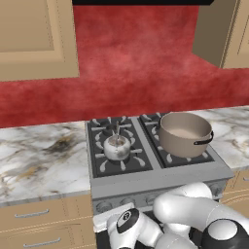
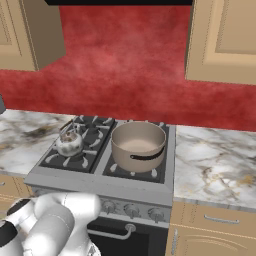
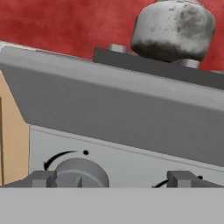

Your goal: Pick the kettle from the counter and place it on a stove burner. Then turn the burner on.

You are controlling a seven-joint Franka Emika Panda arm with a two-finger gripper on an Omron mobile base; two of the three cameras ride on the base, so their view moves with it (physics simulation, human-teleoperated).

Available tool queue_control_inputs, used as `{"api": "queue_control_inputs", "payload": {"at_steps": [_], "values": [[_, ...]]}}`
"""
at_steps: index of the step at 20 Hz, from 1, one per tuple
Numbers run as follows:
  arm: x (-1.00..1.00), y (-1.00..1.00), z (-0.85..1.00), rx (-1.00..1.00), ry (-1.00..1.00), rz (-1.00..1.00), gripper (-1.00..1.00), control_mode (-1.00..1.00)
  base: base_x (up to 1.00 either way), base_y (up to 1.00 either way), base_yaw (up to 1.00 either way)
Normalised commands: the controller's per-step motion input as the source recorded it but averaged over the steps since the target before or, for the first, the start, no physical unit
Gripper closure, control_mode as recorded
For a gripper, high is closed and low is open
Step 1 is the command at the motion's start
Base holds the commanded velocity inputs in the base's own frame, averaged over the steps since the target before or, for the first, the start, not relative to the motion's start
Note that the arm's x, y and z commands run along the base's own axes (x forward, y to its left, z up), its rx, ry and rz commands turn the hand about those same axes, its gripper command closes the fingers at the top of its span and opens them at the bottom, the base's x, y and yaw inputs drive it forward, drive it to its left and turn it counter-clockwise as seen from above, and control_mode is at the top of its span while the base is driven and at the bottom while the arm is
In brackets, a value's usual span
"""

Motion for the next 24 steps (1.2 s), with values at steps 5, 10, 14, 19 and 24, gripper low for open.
{"api": "queue_control_inputs", "payload": {"at_steps": [5,10,14,19,24], "values": [[0.04,0.0,-0.29,0.0,0.06,0.0,-1.0,-1.0,0.0,0.0,0.0],[0.02,0.02,-0.09,0.0,0.01,0.0,-1.0,-1.0,0.0,0.0,0.0],[0.08,0.08,-0.04,0.0,0.0,0.0,-1.0,-1.0,0.0,0.0,0.0],[0.01,0.01,-0.01,0.0,0.0,0.0,-1.0,-1.0,0.0,0.0,0.0],[0.0,0.06,-0.05,0.04,0.0,0.0,-1.0,-1.0,0.0,0.0,0.0]]}}
